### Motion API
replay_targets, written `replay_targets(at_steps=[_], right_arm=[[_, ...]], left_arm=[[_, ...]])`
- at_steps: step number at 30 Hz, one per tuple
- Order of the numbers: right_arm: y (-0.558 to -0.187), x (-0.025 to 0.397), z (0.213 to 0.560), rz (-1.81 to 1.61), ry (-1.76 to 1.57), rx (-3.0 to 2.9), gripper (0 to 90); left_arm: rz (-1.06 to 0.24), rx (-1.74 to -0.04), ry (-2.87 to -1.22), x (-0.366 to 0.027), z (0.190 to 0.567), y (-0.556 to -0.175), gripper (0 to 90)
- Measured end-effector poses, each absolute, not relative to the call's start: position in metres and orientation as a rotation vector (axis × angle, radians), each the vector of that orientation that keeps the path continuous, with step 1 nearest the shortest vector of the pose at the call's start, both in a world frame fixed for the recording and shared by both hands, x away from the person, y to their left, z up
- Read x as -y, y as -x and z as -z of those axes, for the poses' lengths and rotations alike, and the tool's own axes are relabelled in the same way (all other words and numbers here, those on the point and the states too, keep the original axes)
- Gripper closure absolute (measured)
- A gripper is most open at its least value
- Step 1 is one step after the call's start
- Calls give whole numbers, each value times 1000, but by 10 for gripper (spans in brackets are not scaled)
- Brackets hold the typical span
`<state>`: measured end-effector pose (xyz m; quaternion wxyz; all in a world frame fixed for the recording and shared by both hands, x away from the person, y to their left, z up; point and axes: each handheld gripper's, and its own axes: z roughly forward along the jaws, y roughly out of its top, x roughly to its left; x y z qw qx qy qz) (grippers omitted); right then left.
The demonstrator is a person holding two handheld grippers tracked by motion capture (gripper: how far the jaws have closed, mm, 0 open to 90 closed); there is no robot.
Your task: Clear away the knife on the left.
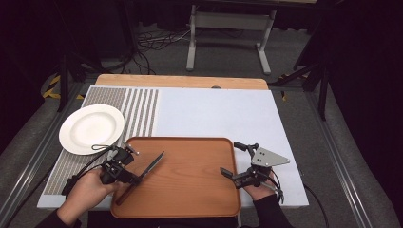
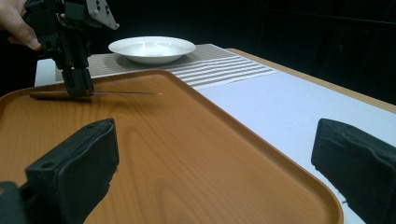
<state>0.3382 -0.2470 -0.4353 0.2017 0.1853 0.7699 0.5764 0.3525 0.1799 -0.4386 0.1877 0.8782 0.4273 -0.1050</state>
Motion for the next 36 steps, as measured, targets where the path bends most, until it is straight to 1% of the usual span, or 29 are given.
replay_targets(at_steps=[5,6,12,23,26,28,30,31,35,36], right_arm=[[-338,247,435,-1611,-520,-2153,15],[-338,247,435,-1616,-521,-2152,15],[-338,247,435,-1613,-519,-2154,15],[-338,247,436,-1614,-518,-2155,15],[-338,247,436,-1617,-519,-2155,15],[-338,247,436,-1616,-517,-2156,15],[-338,247,436,-1617,-517,-2157,15],[-338,247,436,-1617,-517,-2157,15],[-338,247,436,-1617,-515,-2157,15],[-338,247,436,-1616,-515,-2158,15]], left_arm=[[280,-1211,-2486,-179,443,-353,776],[300,-1218,-2477,-179,443,-353,776],[305,-1220,-2477,-178,443,-353,775],[290,-1214,-2488,-177,443,-353,763],[294,-1219,-2472,-177,442,-353,699],[292,-1216,-2471,-177,442,-352,680],[284,-1205,-2464,-177,441,-353,618],[266,-1196,-2463,-178,439,-353,601],[278,-1139,-2412,-179,435,-352,419],[263,-1115,-2405,-180,434,-351,376]])
